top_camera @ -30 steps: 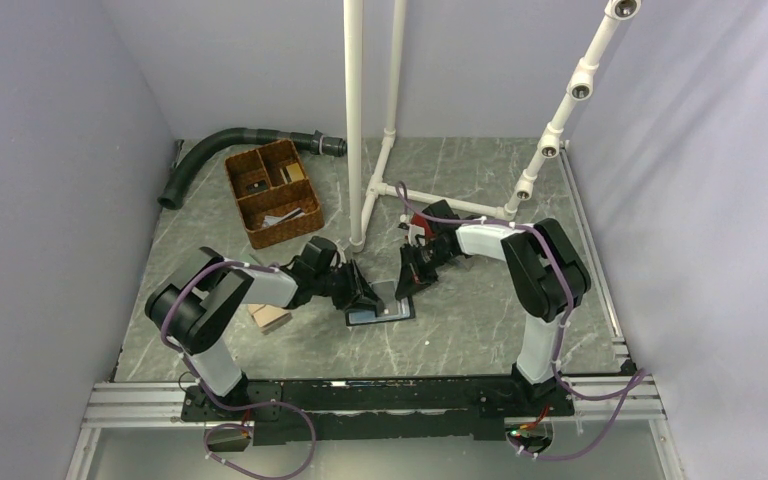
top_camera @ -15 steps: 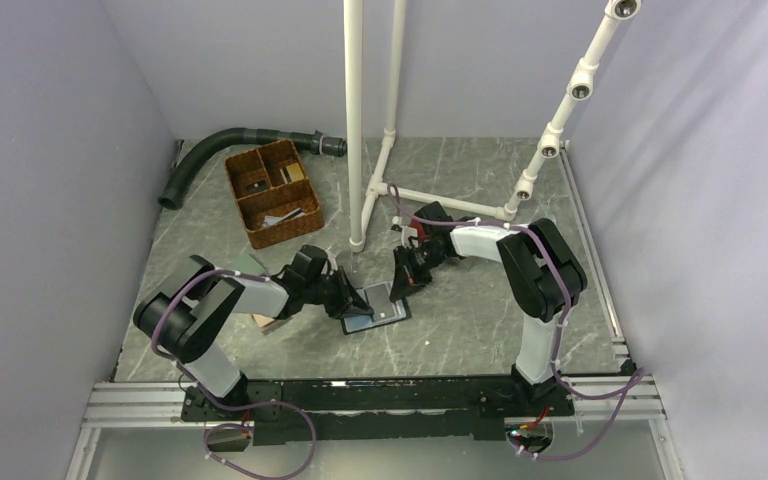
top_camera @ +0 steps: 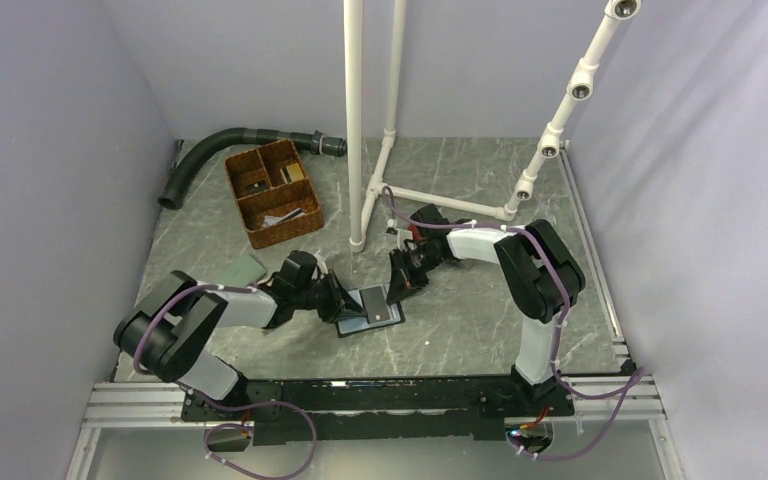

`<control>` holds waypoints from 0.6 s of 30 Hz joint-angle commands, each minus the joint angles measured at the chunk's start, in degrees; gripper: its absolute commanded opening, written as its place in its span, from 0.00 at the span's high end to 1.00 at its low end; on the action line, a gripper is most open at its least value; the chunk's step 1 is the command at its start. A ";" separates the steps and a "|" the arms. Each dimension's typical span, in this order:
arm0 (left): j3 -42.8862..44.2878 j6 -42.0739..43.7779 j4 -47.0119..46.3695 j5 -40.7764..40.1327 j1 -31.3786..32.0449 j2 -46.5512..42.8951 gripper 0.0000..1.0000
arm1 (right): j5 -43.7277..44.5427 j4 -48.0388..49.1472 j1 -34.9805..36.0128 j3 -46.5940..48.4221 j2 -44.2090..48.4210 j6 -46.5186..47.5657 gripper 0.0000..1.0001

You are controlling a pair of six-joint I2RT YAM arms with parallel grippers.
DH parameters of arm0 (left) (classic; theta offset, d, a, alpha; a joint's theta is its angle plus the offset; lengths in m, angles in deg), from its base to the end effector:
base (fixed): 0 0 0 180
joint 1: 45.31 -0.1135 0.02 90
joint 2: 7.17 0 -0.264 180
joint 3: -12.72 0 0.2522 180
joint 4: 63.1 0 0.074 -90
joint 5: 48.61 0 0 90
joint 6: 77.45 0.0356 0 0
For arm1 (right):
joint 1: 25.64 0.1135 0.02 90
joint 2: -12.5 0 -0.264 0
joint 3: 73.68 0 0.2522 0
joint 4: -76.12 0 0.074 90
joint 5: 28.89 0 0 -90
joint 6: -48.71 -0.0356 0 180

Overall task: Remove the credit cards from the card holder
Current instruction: Remove the credit card from the card holder.

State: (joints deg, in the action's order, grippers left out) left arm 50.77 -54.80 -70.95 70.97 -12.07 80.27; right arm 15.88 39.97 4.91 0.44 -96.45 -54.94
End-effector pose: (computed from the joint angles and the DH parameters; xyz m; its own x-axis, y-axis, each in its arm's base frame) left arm 0.2002 -0.1522 0.1162 -0.9387 -0.3444 0.0139 -0.2093 0.5376 -0.8168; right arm 0.2843 0.1971 0.1255 -0.9227 -0.3516 -0.1583 -0.3493 0.5885 0.7291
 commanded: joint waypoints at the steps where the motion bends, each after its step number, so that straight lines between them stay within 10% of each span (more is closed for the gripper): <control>1: -2.09 -1.94 -0.23 -0.17 -1.05 -4.46 1.00 | 7.11 -0.11 0.30 -1.86 -1.30 2.88 0.95; 18: -5.28 -1.90 4.32 -0.70 -3.18 -9.62 1.00 | 7.16 -0.13 0.34 -2.09 -0.92 3.52 0.94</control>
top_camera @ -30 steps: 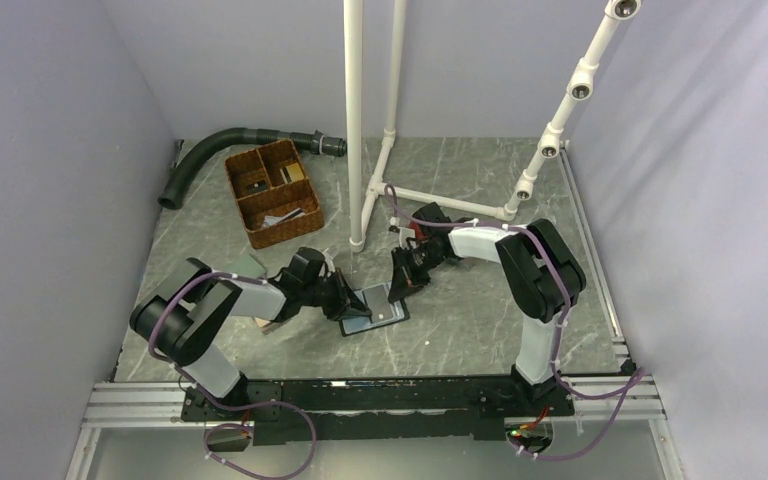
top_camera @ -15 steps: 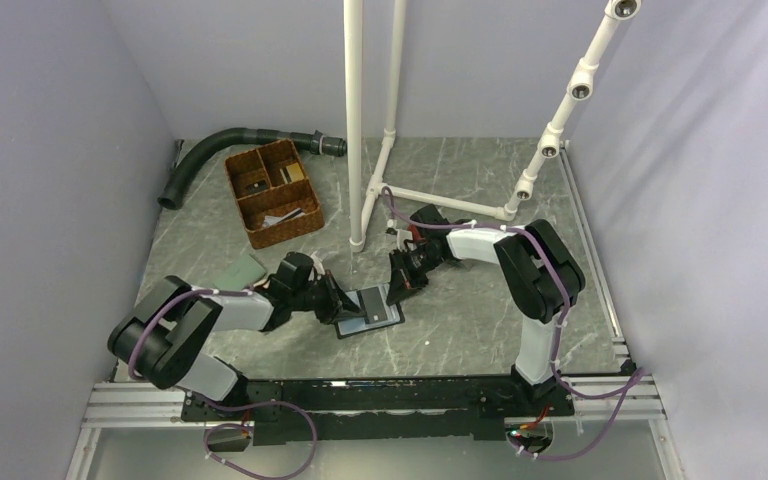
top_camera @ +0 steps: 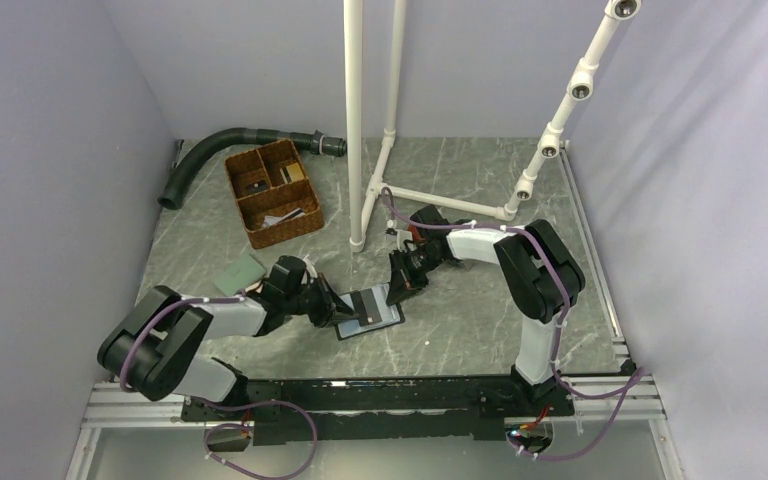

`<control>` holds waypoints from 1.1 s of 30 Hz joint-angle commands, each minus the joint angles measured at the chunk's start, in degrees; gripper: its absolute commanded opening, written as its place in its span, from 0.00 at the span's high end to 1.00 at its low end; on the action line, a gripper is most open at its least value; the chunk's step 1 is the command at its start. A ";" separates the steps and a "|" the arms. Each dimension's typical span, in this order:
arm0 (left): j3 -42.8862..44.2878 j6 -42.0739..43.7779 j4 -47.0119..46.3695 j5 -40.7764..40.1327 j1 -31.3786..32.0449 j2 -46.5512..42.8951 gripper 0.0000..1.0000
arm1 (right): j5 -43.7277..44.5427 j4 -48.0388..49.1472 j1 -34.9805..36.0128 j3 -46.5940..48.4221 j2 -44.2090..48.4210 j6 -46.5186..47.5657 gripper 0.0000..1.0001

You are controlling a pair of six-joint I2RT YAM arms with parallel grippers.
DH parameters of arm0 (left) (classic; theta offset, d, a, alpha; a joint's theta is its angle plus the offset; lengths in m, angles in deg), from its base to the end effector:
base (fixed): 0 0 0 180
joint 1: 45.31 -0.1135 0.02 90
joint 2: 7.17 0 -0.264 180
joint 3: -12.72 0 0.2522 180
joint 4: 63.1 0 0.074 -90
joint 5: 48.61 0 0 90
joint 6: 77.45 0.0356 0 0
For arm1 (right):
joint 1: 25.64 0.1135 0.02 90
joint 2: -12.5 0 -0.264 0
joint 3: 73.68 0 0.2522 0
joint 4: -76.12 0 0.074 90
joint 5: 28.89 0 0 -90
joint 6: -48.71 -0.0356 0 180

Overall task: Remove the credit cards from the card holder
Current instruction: Remove the credit card from the card holder.

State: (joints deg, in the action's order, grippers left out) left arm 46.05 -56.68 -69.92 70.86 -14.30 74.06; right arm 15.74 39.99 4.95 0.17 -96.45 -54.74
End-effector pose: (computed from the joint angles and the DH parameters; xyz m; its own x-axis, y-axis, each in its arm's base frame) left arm 0.1864 -0.1325 0.1183 -0.9163 -0.3990 0.0350 -0.2548 0.5134 -0.8194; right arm 0.2832 0.1968 0.1244 -0.9217 -0.3551 -0.1562 -0.3498 0.5869 0.7302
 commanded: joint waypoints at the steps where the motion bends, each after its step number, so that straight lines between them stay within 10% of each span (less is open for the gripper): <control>1: -0.73 0.17 4.03 -0.64 -1.33 -4.35 1.00 | 7.24 -0.13 0.39 -1.85 -0.92 3.34 0.94; 33: 13.79 24.19 38.22 9.92 -22.52 -21.58 1.00 | -19.93 -11.97 -2.39 3.22 6.66 30.25 0.47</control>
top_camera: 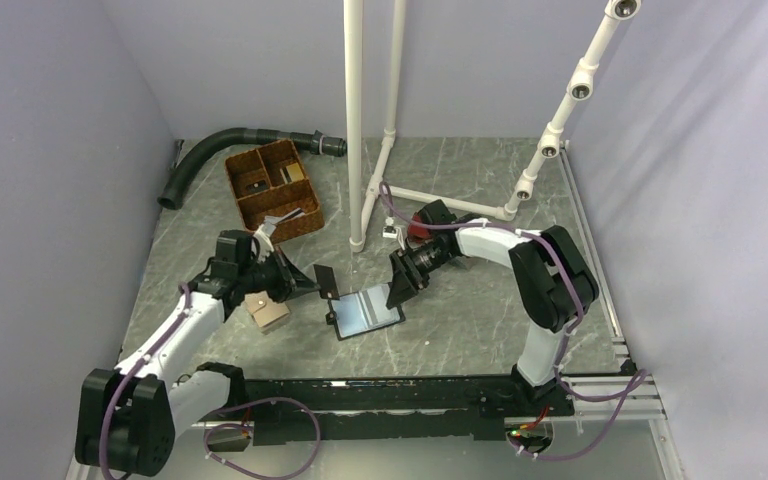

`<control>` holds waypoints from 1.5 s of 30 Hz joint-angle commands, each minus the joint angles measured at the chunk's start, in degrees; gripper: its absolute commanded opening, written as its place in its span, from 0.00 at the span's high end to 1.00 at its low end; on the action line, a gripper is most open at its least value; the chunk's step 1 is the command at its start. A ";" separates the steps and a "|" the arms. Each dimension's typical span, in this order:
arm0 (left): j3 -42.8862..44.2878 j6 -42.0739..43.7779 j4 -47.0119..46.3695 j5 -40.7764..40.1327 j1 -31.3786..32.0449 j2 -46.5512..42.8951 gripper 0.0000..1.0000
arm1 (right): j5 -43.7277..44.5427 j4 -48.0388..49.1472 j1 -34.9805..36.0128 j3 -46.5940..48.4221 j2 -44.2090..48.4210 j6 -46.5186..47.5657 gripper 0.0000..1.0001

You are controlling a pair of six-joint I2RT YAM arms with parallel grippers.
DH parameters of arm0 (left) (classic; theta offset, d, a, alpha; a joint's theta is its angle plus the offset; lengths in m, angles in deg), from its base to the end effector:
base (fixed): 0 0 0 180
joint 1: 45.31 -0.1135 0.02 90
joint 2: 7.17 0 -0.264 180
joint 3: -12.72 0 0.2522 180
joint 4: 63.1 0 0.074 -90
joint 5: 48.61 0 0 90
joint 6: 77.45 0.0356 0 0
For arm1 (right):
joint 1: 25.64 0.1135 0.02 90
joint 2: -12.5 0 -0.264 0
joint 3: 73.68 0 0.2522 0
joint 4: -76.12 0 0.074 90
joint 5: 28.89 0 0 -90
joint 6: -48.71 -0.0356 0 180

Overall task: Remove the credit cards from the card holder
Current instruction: Remove the credit card from the card holder, then place the credit card in the storage box.

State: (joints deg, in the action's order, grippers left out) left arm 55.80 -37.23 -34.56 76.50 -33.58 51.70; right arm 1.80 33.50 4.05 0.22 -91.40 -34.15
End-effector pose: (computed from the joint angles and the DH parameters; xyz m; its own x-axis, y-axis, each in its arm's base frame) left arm 0.1916 -0.0607 0.1988 -0.8764 -0.4560 -0.1550 -0.1549 0.5717 -0.8057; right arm 0.2710 0.1897 0.1557 -0.7635 -0.5083 -0.3984 -0.5753 0.2550 0.7772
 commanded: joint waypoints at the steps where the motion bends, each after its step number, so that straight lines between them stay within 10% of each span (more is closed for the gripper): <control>1: 4.90 5.48 3.04 4.85 -4.07 1.45 1.00 | -6.59 -6.90 -1.79 3.67 1.51 11.36 0.46; 45: 49.42 23.34 12.39 18.76 -26.78 42.51 1.00 | -7.10 -15.86 -7.57 6.66 0.71 21.87 0.44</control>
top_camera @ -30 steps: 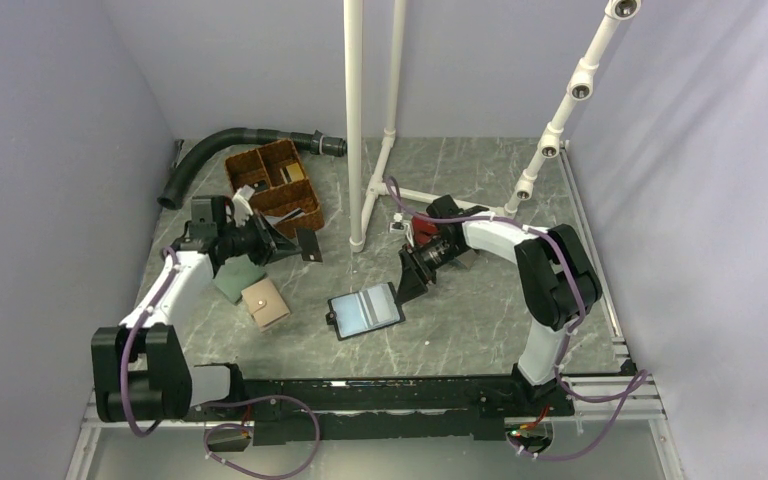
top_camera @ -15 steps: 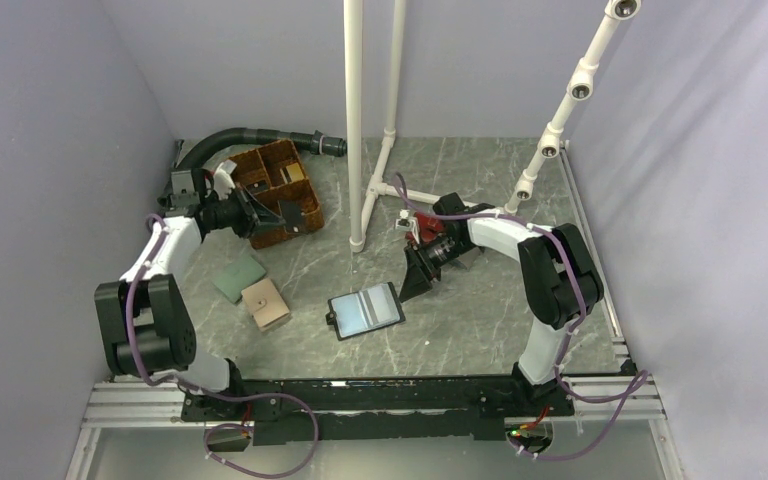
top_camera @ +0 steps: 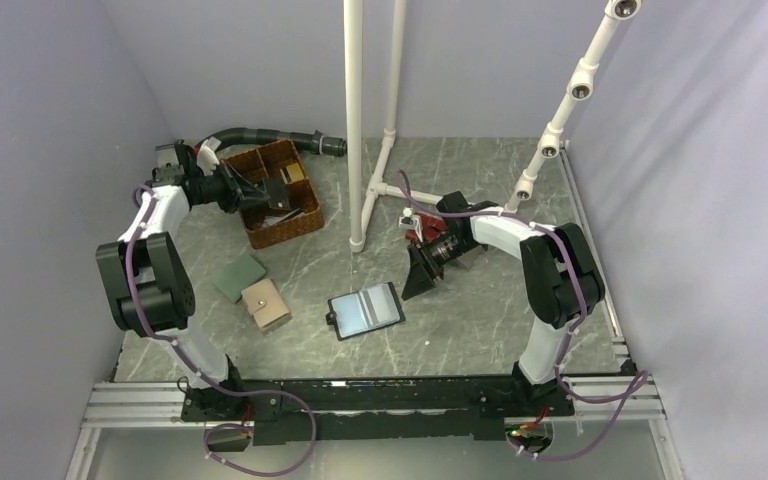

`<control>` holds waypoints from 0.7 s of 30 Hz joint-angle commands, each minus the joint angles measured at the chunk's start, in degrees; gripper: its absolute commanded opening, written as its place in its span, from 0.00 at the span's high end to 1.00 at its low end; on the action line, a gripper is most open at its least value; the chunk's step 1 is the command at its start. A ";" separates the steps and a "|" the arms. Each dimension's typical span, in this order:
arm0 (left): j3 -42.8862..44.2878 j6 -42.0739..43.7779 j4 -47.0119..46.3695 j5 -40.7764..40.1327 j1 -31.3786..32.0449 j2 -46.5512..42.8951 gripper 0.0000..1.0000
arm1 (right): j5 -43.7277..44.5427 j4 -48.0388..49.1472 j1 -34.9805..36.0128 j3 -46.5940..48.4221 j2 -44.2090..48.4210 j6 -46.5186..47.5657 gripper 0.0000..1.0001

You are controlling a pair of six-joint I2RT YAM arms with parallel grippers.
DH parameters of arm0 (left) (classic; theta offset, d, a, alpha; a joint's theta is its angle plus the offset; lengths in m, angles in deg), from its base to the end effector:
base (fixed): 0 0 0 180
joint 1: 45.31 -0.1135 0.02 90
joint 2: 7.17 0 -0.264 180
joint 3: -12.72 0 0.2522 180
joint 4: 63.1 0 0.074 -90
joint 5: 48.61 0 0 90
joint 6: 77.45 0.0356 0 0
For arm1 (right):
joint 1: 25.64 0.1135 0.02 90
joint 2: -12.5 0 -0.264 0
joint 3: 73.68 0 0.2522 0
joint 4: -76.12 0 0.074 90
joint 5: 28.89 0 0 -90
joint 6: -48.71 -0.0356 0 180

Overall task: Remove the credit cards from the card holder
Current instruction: Place the credit card in the storage box.

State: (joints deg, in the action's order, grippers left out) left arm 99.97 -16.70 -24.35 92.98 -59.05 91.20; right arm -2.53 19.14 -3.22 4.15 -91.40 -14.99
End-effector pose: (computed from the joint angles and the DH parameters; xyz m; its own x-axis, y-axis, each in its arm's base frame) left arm 0.3639 0.0603 0.2526 -0.8156 -0.5119 -0.2696 -0.0636 0.5425 -0.8377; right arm 0.2844 0.1518 0.1698 -0.7032 -0.5029 -0.5026 -0.6482 0.1631 0.7438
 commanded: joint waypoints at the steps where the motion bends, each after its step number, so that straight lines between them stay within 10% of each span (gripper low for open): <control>1: 6.46 3.02 2.60 2.40 -1.67 4.02 1.00 | -2.74 -1.81 -0.27 2.92 0.37 2.93 0.44; 21: 29.17 4.60 11.16 -1.37 -7.42 22.73 1.00 | -3.64 -5.17 -0.45 5.43 -3.03 4.80 0.44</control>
State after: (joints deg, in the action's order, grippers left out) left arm 124.37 -13.55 -16.28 92.85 -66.54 110.94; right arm -3.82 15.38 -3.49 7.17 -93.85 -12.63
